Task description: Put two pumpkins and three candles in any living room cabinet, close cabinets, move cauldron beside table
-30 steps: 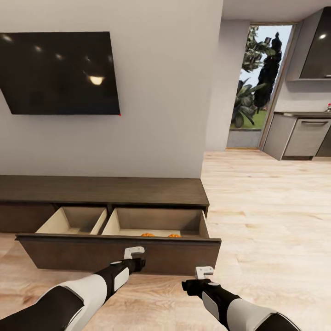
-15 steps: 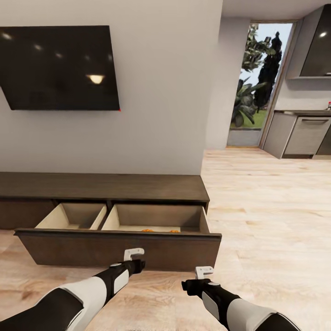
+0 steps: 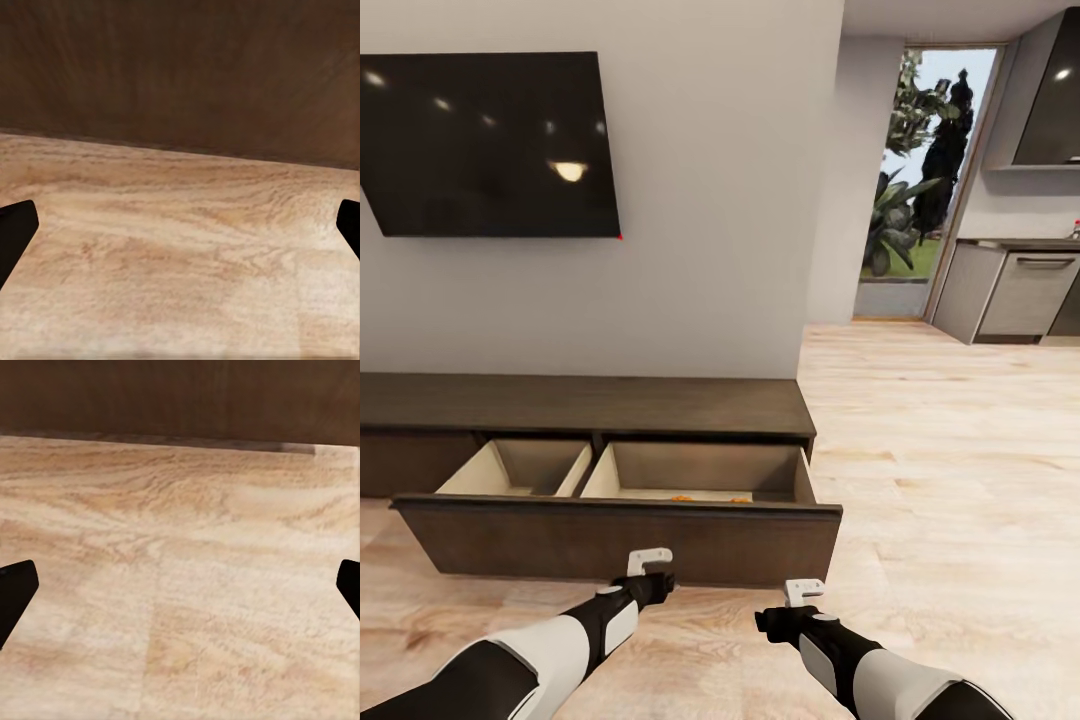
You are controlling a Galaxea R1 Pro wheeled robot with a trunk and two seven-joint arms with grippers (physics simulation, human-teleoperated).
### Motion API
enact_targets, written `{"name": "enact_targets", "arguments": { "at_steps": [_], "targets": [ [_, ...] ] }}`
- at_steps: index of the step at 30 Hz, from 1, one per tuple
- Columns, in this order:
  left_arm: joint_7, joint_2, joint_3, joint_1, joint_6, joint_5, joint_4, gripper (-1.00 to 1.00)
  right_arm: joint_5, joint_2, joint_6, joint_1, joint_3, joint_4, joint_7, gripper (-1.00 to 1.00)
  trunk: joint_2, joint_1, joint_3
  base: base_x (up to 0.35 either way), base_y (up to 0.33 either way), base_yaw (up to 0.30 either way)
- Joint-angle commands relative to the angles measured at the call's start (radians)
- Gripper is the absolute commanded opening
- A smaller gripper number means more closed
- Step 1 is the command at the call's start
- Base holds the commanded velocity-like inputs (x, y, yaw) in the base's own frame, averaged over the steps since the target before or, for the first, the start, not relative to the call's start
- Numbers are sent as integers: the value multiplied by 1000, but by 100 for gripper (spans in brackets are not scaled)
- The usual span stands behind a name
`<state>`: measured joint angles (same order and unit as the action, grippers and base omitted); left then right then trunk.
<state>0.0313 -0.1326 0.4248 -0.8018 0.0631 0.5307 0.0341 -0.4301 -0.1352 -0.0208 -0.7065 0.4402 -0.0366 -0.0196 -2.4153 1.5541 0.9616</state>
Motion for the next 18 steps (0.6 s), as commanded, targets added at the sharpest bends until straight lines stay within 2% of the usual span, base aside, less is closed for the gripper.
{"name": "enact_targets", "arguments": {
  "at_steps": [1,9,18],
  "targets": [
    [1,-1,9,-1,5,6,4,100,-10,0,-2,-1,8,0,-1,100,-8,4,4,0,0,0],
    [1,-1,9,0,6,6,3,100,-10,0,-2,-1,9,0,-2,100,-64,34,29,0,0,0],
    [2,-1,9,0,6,6,3,100,-10,0,-2,-1,8,1,-2,100,-64,34,29,0,0,0]
  ]
}}
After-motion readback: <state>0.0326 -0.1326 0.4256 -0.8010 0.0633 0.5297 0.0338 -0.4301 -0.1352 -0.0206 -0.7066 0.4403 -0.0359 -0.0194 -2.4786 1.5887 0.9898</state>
